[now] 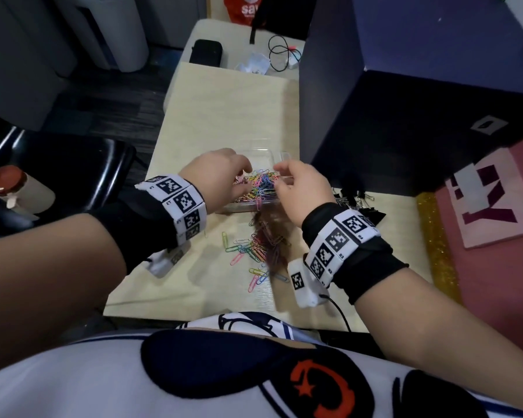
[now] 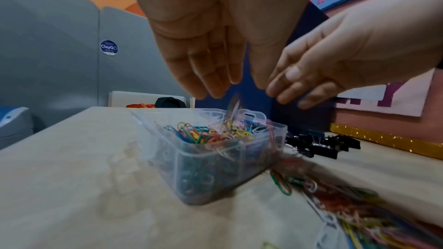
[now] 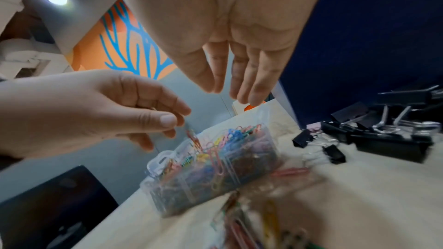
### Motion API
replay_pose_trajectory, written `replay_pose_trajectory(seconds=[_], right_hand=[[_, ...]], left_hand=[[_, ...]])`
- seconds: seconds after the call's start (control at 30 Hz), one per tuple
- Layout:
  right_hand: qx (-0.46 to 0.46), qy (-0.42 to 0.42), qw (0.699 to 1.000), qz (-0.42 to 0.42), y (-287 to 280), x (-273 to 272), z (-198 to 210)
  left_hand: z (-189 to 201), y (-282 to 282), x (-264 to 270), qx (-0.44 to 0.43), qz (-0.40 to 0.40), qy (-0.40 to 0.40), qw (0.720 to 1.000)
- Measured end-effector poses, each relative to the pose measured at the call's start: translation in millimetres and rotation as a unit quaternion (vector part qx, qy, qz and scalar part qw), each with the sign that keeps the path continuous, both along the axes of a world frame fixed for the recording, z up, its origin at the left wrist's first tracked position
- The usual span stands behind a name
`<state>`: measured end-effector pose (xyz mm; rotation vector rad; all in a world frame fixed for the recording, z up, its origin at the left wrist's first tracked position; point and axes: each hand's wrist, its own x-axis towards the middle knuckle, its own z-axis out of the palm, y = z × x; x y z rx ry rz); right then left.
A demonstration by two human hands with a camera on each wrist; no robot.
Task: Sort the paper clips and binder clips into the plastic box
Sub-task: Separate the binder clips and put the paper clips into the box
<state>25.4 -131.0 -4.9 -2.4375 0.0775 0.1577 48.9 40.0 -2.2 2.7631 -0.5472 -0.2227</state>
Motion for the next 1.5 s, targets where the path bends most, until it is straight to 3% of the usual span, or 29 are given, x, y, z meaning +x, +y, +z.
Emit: replay_pose_trajectory(seconds=[0.13, 0.23, 0.37, 0.47, 0.53, 0.9, 1.03, 1.27, 1.4, 1.5], right_hand=[[-0.116, 0.079, 0.989, 0.042, -9.7, -10.8, -16.3], [-0.179, 0.133, 0.968, 0.120, -8.7, -21.8, -37.8], [-0.180, 0.098, 0.955, 0.216, -2.7, -37.4, -52.1], [-0.213, 0.083, 0.925, 0.303, 1.6, -45.7, -54.3], [-0.233, 0.080, 0.915, 0.319, 2.1, -47.7, -55.6], [-0.206, 0.103, 0.951, 0.205, -17.1, -33.2, -57.9], [-0.172, 0.078, 0.967, 0.173, -12.8, -22.8, -41.7], [-0.062, -0.034, 0.995, 0.076, 4.8, 4.1, 1.3], [-0.081, 0.012, 0.994, 0.076, 7.2, 10.8, 6.8], [-0.122, 0.053, 0.989, 0.062, -1.5, 4.4, 4.1]], left_hand=[[-8.7, 4.1, -12.6, 0.015, -0.018, -0.009, 1.000], [-18.1, 2.1, -31.2, 0.084, -0.085, 0.039, 0.992], [-35.6, 0.0, -47.8, 0.220, -0.155, 0.125, 0.955], [-44.9, 3.1, -47.9, 0.227, -0.162, 0.130, 0.951], [-47.5, 3.1, -45.9, 0.224, -0.162, 0.125, 0.953], [-53.7, 2.5, -45.2, 0.237, -0.163, 0.116, 0.951], [-39.4, 2.5, -40.9, 0.152, -0.120, 0.111, 0.975], [-6.2, 12.6, -9.4, 0.028, -0.020, 0.013, 0.999], [-0.1, 17.0, 2.6, 0.029, 0.021, 0.001, 0.999], [-3.3, 15.1, -7.1, 0.039, -0.015, 0.002, 0.999]])
